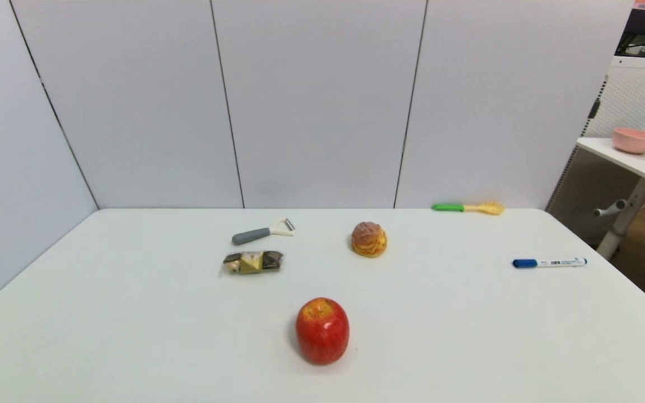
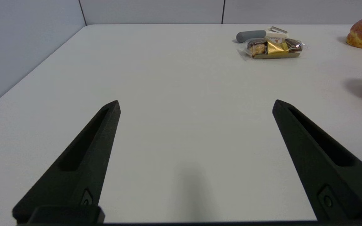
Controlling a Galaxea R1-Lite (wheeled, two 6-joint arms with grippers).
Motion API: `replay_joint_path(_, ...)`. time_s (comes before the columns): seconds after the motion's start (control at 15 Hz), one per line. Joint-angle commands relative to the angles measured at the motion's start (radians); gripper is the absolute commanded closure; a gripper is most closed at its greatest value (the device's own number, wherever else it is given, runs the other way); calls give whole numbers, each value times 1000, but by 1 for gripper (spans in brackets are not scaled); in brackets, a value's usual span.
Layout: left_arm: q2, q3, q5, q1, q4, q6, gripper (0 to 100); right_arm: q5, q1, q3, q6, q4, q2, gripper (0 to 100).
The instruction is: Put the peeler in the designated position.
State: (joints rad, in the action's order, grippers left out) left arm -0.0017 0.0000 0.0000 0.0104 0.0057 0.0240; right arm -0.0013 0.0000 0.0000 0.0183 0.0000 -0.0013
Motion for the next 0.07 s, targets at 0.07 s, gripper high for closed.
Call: replay_joint_path(0.07,2,0,0,0,0,-1,0,0,2,2,0,0,1,0)
